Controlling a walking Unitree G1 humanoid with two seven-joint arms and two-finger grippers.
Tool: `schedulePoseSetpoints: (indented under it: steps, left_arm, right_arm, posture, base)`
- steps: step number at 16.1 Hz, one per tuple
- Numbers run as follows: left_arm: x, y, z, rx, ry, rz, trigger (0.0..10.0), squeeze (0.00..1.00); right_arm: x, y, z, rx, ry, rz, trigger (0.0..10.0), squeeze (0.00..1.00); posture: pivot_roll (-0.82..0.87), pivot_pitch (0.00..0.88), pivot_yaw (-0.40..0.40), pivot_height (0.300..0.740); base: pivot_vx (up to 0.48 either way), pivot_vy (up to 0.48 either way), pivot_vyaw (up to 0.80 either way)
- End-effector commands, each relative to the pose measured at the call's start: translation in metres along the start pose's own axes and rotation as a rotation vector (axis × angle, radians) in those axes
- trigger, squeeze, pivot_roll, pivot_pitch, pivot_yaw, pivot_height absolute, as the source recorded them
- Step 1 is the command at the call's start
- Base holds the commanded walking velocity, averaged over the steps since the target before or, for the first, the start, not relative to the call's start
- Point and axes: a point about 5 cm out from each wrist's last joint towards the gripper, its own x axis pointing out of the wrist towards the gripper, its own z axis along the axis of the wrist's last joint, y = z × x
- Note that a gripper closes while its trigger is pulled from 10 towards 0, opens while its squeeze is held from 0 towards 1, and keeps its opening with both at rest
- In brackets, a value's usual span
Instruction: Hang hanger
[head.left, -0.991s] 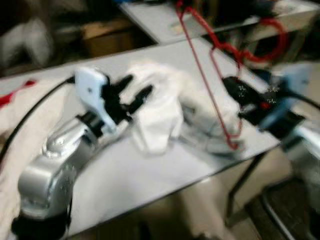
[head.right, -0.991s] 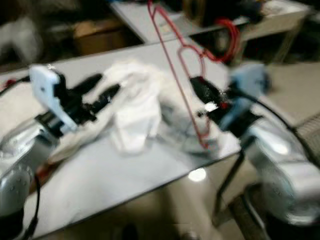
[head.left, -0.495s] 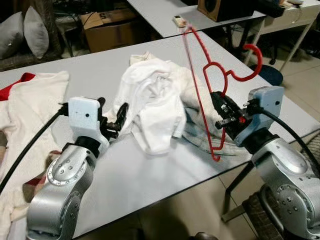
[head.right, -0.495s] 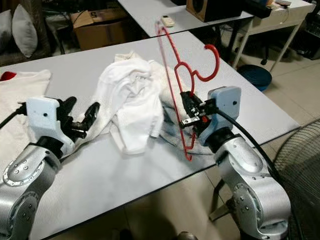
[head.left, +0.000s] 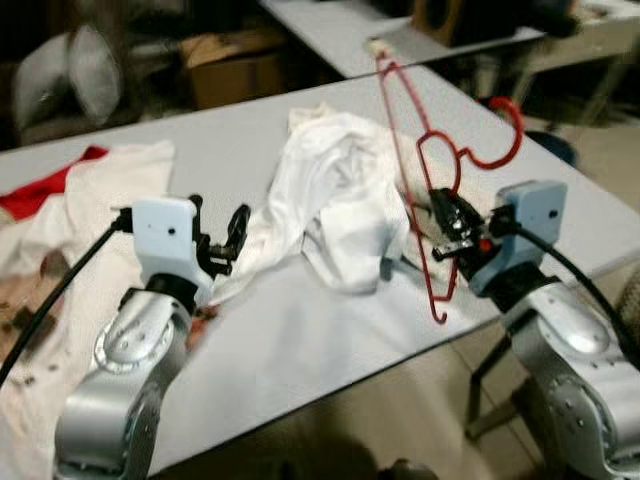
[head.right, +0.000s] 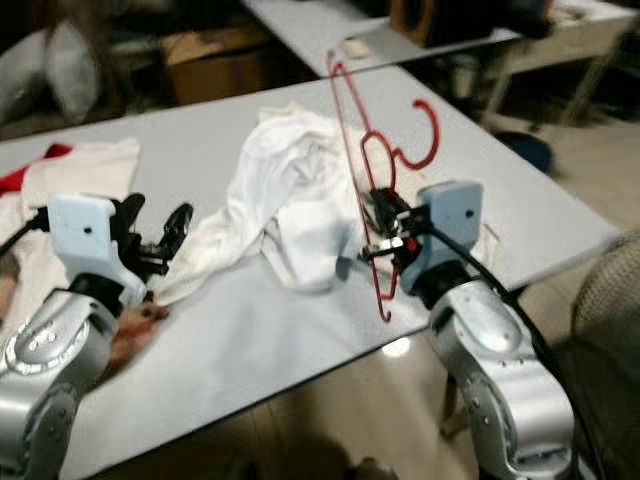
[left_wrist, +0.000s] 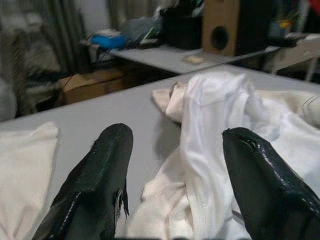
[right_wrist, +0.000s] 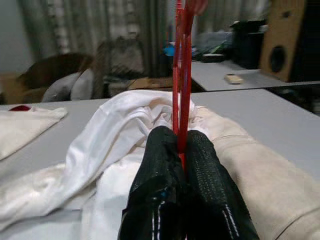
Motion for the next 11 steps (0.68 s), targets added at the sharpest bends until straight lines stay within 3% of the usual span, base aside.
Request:
schedulePoseSetpoints:
  steps: [1, 11]
  left_arm:
    - [-0.0025, 0.0063, -0.0012, 0.021, 0.008, 0.023, 10.0, 0.0]
    - [-0.0036, 0.0058, -0.0051, 0.042, 0.025, 0.016, 10.0, 0.0]
  right_arm:
    - [-0.0002, 0.0052, 0.0014, 0.032, -0.023, 0.026, 10.0, 0.0]
    - [-0.0006, 0.0074, -0.0079, -0.081, 0.004, 0.025, 10.0, 0.0]
  posture:
    - [-0.12, 0.08, 0.029, 0.74]
    - [-0.13, 0.082, 0.021, 0.74]
  base:
    - [0.0, 0.356, 0.0]
    - [0.0, 0.357, 0.0]
